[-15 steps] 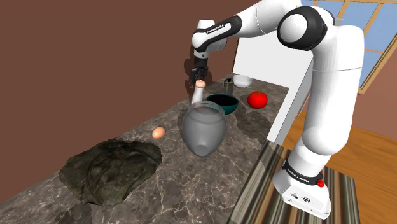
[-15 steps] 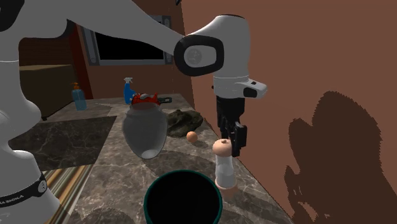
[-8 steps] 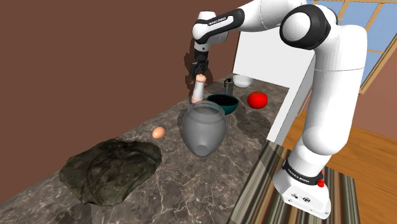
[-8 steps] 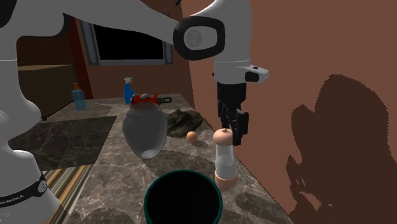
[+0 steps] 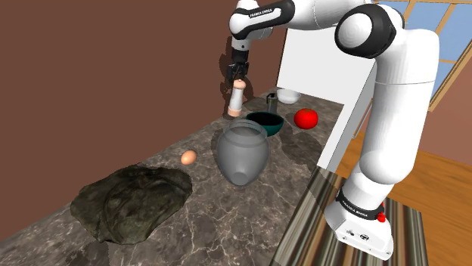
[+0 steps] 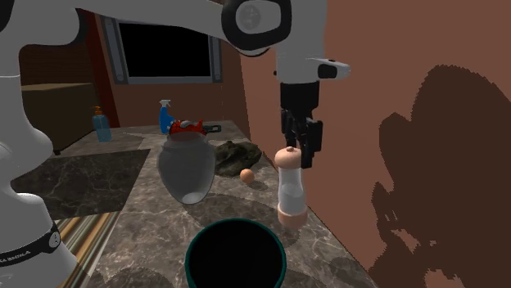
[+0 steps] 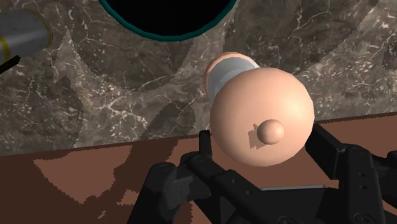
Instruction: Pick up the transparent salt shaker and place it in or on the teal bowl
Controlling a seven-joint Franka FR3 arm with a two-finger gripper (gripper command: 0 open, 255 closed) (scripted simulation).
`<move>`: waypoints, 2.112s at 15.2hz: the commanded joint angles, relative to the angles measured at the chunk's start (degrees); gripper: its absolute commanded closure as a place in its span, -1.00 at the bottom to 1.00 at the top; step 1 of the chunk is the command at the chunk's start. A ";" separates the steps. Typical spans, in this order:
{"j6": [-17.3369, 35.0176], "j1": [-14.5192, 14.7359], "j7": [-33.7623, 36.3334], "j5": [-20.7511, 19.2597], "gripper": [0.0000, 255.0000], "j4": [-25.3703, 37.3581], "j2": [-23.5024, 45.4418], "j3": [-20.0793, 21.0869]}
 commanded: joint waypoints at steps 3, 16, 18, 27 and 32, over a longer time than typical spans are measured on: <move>-2.93 -0.06 0.06 -0.05 1.00 2.68 -0.24 -0.04; -11.39 -0.92 -0.97 -0.20 1.00 8.08 -3.26 -0.59; -11.71 -1.61 -2.23 -0.40 1.00 4.78 -6.87 -1.13; -15.90 -4.88 -8.48 -1.82 1.00 -5.05 -20.81 -4.22; -11.85 -4.85 -8.48 -1.97 1.00 -10.00 -21.73 -4.18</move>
